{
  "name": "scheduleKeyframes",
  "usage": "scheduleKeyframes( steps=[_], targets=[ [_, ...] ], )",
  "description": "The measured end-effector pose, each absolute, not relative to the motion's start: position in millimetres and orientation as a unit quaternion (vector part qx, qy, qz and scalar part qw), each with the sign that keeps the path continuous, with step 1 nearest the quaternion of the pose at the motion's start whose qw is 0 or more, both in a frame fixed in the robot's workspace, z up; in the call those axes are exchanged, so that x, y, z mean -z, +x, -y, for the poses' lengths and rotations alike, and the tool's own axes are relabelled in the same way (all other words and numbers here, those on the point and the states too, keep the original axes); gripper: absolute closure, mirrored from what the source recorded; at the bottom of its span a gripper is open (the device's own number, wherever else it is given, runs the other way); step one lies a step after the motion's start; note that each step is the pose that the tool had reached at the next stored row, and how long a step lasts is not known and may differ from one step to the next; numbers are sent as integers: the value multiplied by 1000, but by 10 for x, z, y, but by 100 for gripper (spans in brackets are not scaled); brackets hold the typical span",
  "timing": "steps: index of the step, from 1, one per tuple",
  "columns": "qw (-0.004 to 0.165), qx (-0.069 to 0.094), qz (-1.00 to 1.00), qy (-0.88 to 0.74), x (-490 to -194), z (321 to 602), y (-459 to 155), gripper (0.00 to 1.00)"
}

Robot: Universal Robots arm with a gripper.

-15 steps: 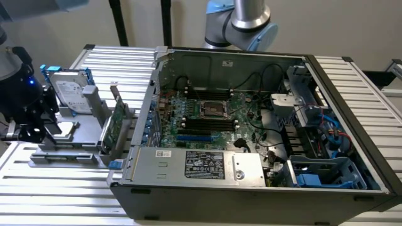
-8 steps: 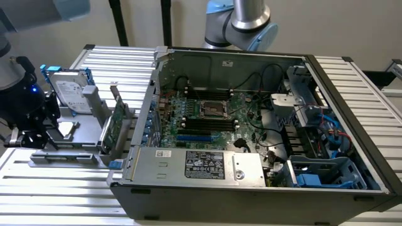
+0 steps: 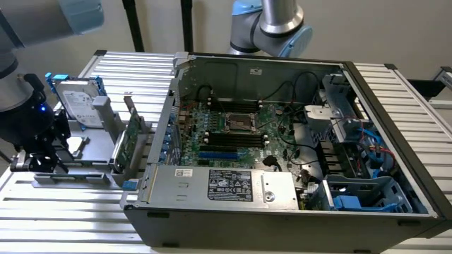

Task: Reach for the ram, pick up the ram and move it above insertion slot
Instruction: 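Pick up the ram and move it above insertion slot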

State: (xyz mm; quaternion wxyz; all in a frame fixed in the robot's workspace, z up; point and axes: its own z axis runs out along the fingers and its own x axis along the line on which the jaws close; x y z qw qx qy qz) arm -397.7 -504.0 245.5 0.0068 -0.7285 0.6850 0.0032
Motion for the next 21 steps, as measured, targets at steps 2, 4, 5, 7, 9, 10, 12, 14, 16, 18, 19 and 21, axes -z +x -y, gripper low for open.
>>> scheduleKeyframes(
  steps=[2,4,5,7,9,10,12,14,16,18,19,21],
  targets=[
    [7,-3,-685,-728,-2419,5040,-3980,64],
    [7,-3,-685,-728,-2384,5040,-3983,64],
    [7,-3,-685,-728,-2365,5040,-3984,64],
    [7,-3,-685,-728,-2329,5040,-3989,64],
    [7,-3,-685,-728,-2293,5039,-3995,64],
    [7,-3,-685,-728,-2274,5040,-3998,64],
    [7,-3,-685,-728,-2237,5040,-4009,64],
    [7,-3,-685,-728,-2202,5040,-4020,64],
    [7,-3,-685,-728,-2166,5039,-4030,64],
    [7,-3,-685,-728,-2130,5039,-4031,64],
    [7,-3,-685,-728,-2110,5038,-4031,64],
    [6,-4,-686,-728,-2077,5034,-4032,64]
  ],
)
